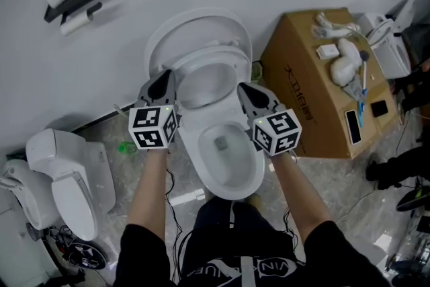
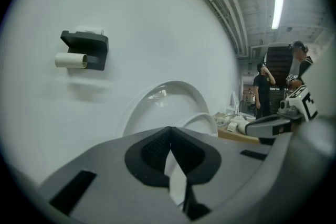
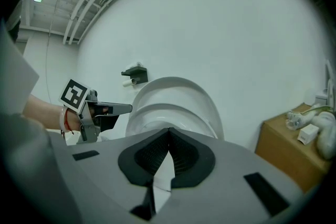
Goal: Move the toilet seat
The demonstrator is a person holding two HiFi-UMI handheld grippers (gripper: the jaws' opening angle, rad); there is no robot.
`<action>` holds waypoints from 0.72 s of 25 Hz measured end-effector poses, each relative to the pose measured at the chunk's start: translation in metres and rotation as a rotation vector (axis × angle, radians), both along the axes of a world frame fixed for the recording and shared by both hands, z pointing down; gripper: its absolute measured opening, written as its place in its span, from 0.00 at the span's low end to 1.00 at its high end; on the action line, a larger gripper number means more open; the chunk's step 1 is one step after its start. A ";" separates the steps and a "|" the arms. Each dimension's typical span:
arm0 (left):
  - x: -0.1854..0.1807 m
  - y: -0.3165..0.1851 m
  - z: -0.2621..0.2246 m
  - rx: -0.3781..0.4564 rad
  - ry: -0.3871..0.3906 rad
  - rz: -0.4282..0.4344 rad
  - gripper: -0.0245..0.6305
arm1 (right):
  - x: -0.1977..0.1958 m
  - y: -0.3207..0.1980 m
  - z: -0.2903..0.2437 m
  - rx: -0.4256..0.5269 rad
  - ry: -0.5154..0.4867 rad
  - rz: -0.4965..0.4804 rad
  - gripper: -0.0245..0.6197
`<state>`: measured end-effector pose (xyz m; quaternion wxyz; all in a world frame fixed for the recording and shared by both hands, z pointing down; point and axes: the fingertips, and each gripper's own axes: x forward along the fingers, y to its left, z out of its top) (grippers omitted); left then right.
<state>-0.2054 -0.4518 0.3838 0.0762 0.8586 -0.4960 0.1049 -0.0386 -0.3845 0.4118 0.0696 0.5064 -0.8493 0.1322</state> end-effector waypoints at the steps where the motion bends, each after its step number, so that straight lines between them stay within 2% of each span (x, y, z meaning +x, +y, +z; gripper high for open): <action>1: 0.001 0.004 -0.003 0.010 -0.003 0.003 0.04 | 0.001 0.003 -0.002 0.005 0.001 -0.003 0.05; 8: 0.004 0.045 -0.016 0.030 -0.013 -0.011 0.04 | 0.013 0.029 -0.022 0.042 0.018 -0.038 0.05; 18: 0.008 0.134 -0.038 0.066 -0.006 -0.071 0.04 | 0.025 0.088 -0.057 0.122 0.049 -0.123 0.05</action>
